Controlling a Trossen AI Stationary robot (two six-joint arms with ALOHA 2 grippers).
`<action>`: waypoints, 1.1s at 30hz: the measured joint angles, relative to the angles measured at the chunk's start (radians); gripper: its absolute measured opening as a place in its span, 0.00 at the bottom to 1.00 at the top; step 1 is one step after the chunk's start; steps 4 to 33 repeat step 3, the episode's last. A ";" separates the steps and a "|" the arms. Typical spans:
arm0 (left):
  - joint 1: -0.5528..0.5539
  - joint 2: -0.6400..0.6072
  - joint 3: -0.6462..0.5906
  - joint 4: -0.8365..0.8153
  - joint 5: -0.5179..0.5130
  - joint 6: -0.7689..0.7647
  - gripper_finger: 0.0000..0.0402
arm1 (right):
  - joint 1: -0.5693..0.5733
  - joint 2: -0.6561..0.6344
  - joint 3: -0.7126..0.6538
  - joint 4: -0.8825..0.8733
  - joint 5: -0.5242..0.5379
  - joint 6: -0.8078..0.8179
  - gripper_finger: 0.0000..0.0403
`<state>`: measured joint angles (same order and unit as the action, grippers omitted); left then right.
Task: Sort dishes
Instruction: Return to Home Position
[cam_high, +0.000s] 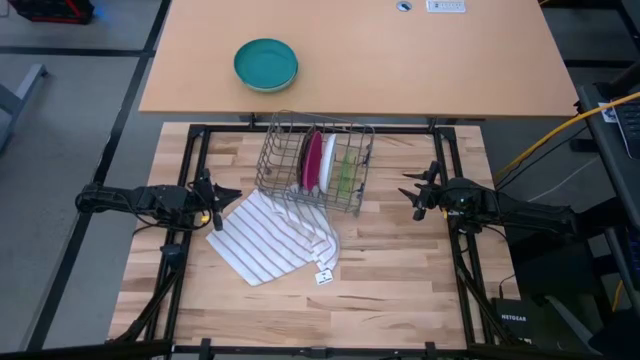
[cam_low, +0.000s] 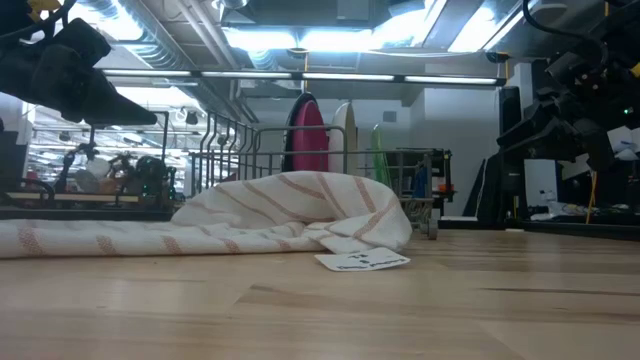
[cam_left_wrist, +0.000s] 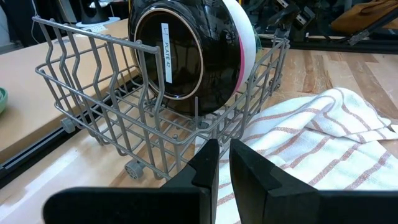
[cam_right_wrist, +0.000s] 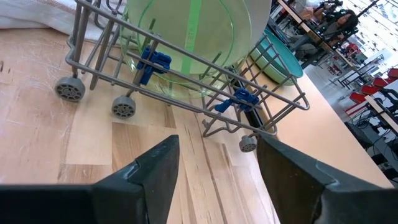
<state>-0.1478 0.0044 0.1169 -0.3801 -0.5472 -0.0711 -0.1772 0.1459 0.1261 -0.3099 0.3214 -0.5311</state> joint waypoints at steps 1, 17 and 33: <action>0.000 0.000 0.000 0.000 0.000 0.000 0.08 | 0.000 0.000 0.000 0.000 0.000 0.000 0.54; 0.000 0.000 0.000 0.000 0.000 0.000 0.08 | 0.000 0.000 0.000 0.000 0.000 0.000 0.54; 0.000 0.000 0.000 0.000 0.000 0.000 0.08 | 0.000 0.000 0.000 0.000 0.000 0.000 0.54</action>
